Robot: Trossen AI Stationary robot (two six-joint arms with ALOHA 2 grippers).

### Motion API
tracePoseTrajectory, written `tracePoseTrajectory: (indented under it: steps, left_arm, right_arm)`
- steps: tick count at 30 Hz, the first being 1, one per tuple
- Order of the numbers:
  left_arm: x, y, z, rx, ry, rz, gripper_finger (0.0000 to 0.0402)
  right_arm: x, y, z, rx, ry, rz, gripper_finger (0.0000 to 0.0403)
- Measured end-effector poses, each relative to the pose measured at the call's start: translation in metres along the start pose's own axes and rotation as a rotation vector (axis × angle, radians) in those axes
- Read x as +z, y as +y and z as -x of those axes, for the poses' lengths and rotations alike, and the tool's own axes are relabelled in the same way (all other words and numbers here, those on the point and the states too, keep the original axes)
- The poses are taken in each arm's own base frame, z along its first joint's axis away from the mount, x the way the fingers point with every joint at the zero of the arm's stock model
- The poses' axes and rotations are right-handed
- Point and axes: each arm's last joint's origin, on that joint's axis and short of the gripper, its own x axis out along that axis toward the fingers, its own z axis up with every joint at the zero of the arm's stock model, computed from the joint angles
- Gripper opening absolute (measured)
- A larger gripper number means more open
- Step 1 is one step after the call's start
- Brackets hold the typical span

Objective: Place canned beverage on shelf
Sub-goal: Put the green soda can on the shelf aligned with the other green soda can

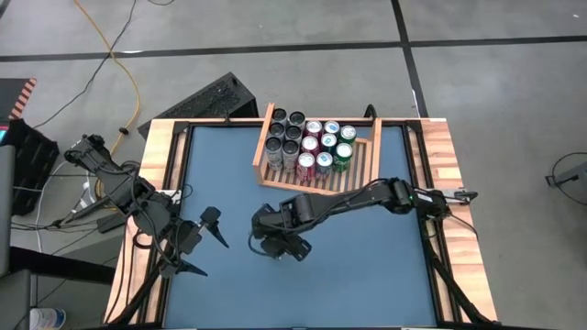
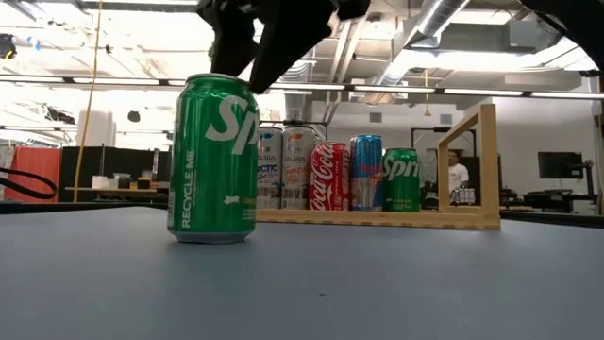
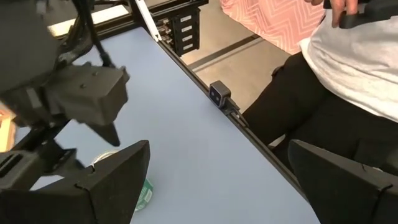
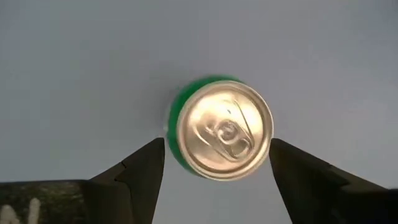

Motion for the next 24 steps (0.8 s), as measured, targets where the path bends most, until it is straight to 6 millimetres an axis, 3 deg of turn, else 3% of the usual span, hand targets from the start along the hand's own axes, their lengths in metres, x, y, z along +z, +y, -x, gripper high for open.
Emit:
tracePoseTrajectory:
  steps: [6,13,24]
  left_arm:
    - [0.0,0.0,0.0,0.0,-0.001,-0.003,0.0371]
    - [-0.007,0.0,-0.005,-0.001,0.022,-0.004,0.0371]
    - [-0.006,0.0,-0.005,-0.001,0.007,-0.005,0.0371]
  right_arm:
    - [0.006,0.008,0.001,-0.017,0.011,-0.013,0.0314]
    - [0.006,0.01,0.002,-0.163,0.118,0.008,0.034]
    - [0.008,0.01,0.007,-0.068,0.042,0.05,0.0337]
